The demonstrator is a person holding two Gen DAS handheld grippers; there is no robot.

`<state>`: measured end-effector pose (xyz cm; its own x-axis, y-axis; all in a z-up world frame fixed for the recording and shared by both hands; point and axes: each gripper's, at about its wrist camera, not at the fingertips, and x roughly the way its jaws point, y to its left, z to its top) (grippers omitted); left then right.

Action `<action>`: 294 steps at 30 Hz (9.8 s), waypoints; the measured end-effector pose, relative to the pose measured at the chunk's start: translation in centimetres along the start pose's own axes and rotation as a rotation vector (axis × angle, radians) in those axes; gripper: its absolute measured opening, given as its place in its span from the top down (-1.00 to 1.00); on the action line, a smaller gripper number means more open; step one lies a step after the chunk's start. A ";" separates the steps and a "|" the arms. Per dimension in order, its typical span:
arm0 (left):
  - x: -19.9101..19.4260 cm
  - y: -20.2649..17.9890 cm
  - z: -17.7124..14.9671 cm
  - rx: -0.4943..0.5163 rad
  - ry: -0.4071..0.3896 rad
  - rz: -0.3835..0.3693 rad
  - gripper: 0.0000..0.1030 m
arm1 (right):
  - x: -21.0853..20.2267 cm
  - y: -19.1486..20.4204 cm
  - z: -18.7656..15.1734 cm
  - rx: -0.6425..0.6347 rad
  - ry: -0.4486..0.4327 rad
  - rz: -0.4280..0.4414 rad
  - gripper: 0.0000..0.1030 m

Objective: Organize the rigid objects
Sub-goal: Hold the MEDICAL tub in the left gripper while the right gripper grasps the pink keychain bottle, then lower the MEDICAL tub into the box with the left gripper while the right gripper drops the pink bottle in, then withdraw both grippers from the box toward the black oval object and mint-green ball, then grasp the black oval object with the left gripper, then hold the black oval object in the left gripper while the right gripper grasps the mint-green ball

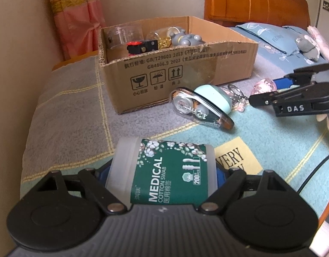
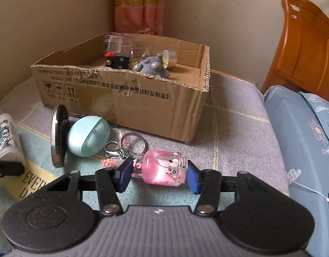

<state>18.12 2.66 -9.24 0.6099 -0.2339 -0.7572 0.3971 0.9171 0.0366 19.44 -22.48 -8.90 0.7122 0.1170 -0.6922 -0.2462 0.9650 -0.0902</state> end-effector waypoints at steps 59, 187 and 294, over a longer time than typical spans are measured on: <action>2.4 2.8 16.9 -0.012 -0.105 0.012 -0.92 | -4.7 -3.7 17.2 -0.174 -0.053 0.172 -0.11; 1.8 3.3 0.8 -0.118 0.056 0.135 -0.98 | 1.8 1.3 -0.6 0.116 0.042 -0.011 -1.00; 5.1 1.4 4.1 -0.248 -0.015 0.123 -0.72 | 2.0 3.5 1.8 -0.216 -0.014 0.153 -0.12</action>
<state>24.59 1.42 -10.38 0.6541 -0.1184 -0.7471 0.1405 0.9895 -0.0339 21.20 -18.46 -9.33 0.6643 0.2621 -0.7000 -0.4849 0.8638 -0.1367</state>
